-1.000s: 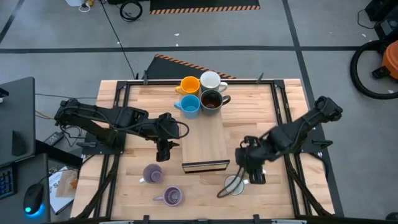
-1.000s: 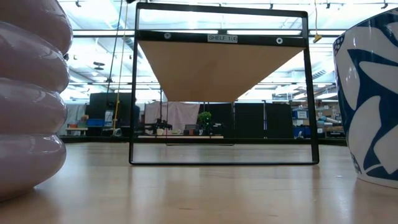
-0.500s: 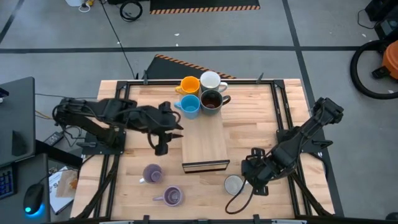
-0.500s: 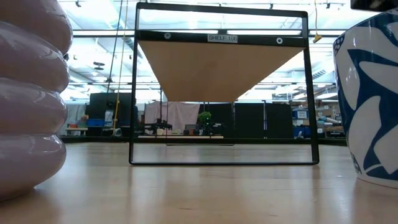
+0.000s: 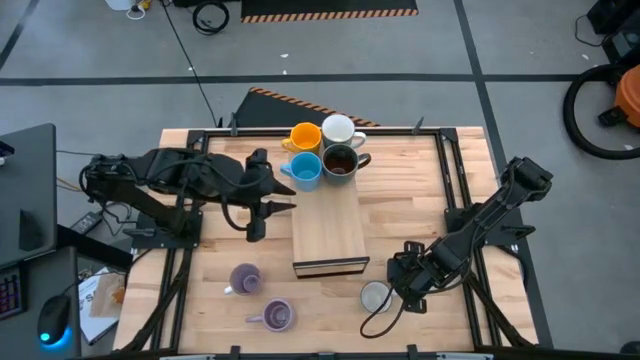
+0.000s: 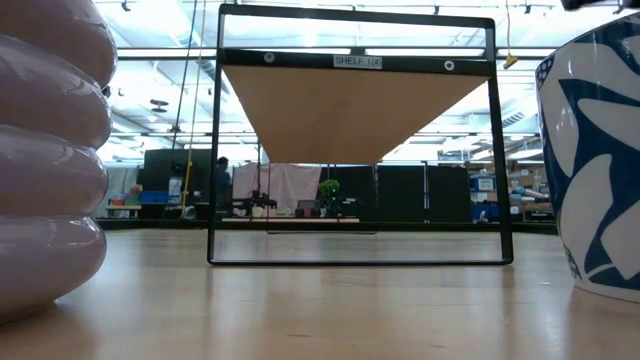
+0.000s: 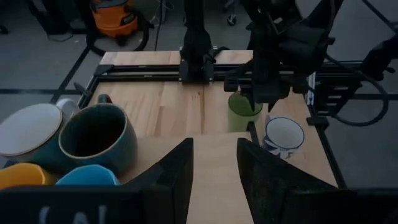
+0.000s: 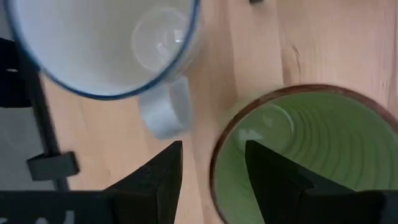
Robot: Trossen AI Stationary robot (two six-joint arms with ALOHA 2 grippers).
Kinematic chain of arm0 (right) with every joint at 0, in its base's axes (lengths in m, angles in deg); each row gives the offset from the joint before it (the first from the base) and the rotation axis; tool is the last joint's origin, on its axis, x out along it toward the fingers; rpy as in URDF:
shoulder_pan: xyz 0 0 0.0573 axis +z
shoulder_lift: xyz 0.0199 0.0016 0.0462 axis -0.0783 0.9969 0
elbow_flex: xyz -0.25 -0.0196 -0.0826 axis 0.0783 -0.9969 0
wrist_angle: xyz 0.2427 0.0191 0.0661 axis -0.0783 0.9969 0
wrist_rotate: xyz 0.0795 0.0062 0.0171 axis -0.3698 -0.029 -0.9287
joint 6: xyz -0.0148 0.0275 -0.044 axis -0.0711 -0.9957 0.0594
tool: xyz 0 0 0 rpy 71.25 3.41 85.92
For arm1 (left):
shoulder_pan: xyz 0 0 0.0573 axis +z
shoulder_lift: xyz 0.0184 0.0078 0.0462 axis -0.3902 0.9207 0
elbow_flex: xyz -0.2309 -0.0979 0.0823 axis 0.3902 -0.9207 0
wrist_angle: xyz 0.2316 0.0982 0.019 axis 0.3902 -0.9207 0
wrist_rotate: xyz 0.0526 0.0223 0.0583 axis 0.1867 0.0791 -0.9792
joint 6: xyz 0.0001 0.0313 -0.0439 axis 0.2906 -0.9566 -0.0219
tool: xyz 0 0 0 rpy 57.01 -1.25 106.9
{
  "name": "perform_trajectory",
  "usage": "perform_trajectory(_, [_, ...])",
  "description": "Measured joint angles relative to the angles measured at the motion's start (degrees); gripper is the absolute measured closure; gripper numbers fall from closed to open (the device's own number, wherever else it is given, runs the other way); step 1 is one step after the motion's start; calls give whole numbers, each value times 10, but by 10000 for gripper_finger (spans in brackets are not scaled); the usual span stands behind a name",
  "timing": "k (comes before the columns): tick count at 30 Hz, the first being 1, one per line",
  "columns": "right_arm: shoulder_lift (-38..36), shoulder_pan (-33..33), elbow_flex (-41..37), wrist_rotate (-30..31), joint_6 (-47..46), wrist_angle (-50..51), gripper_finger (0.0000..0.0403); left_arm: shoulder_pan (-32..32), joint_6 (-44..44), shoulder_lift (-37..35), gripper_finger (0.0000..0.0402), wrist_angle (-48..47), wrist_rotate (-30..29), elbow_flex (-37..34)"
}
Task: Place coffee mugs
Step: Put the green mug on the shelf
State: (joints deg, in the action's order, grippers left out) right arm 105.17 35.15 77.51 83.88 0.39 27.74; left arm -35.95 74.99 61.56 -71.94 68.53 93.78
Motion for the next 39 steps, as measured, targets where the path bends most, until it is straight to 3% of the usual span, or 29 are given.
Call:
perform_trajectory(9, [0, -1, -63, -21, -11, -41, 257, 0, 0, 0, 271, 0, 0, 0])
perform_trajectory(25, [-7, -24, -63, -59, 55, -11, 376, 1, -17, 0, 271, 7, -2, 0])
perform_trajectory(31, [-41, -57, -59, -78, 89, 54, 366, 1, -30, 0, 271, 4, -2, 0])
perform_trajectory(39, [-78, -109, 5, -64, 217, 162, 373, 1, -53, 0, 271, 3, -12, 0])
